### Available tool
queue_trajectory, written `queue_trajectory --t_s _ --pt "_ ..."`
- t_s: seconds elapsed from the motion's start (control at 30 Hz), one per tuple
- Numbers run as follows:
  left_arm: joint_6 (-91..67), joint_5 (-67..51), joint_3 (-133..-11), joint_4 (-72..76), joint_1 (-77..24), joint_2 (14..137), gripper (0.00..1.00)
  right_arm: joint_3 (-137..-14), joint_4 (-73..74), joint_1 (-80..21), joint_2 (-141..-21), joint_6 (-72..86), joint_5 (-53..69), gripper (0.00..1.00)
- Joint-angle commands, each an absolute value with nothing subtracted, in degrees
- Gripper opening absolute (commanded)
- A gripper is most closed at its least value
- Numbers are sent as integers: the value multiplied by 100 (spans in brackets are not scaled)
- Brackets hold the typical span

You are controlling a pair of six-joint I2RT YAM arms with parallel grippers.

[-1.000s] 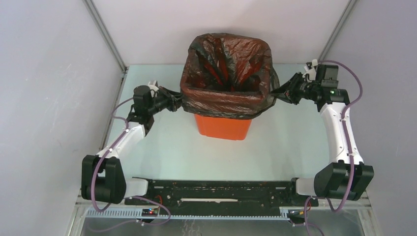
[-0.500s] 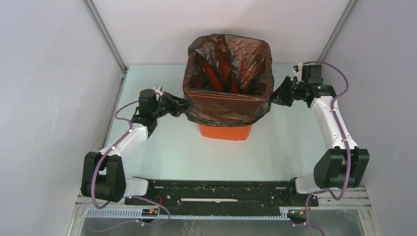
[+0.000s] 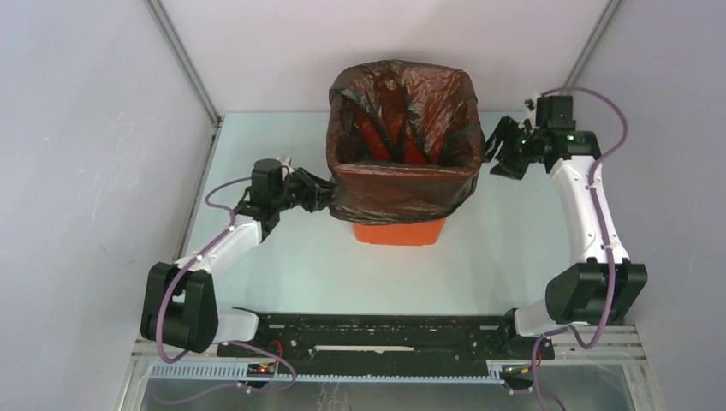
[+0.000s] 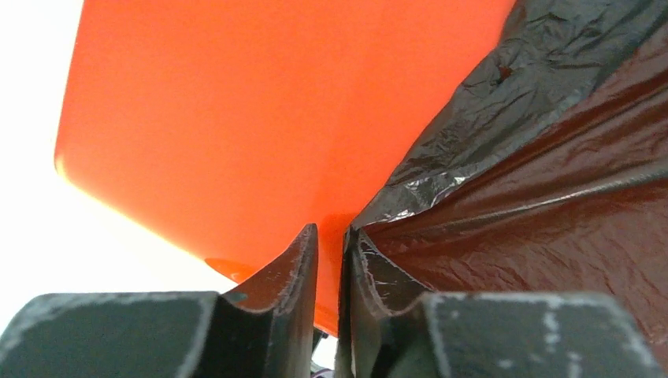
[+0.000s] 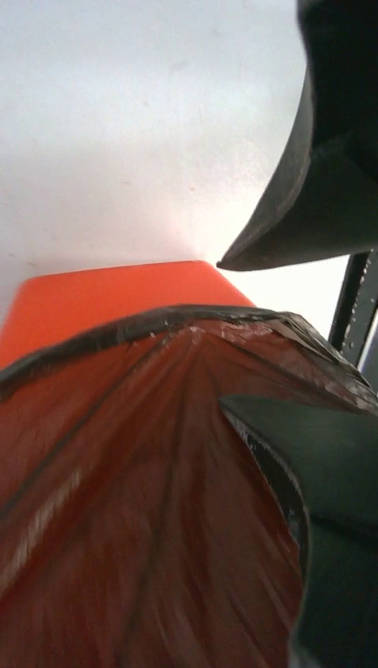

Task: Put the trash bags into the trash bin

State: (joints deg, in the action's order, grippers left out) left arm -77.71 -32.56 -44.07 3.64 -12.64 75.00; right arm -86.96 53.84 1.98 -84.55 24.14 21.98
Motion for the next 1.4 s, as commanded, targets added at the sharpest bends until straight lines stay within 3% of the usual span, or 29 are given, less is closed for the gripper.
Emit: queue_trajectory --t_s 0.0,0.2,0.43,0.57,0.73,0.9,0.97,1.37 --pt "-7288 -3189 -4592 -120 -1442 7349 28 -9795 5990 308 -7993 2147 1449 73" --pt "-6993 -3134 -4700 -551 -1477 7284 37 -11178 6178 153 -8007 1951 1030 81" --pt "-6824 -3023 -4843 -730 -1573 7219 54 -12804 5837 -1449 -8741 1518 864 86" --pt "-6526 -2969 -5136 -1097 -1574 7233 61 -12943 5433 -2262 -9211 1369 853 85" --pt "-6031 -2730 -5487 -1626 -1522 7107 69 -13078 5292 -2870 -10012 1275 573 77" --pt "-5553 -2521 -5747 -2214 -1485 6988 74 -13018 5251 -3256 -10732 1240 -719 73" --pt "-5508 -2494 -5735 -2335 -1489 6944 86 -13006 5153 -3265 -11003 1348 -1227 73" --pt "-5204 -1923 -5545 -3052 -1485 6210 88 -12552 3342 -3157 -11485 1222 -1965 82"
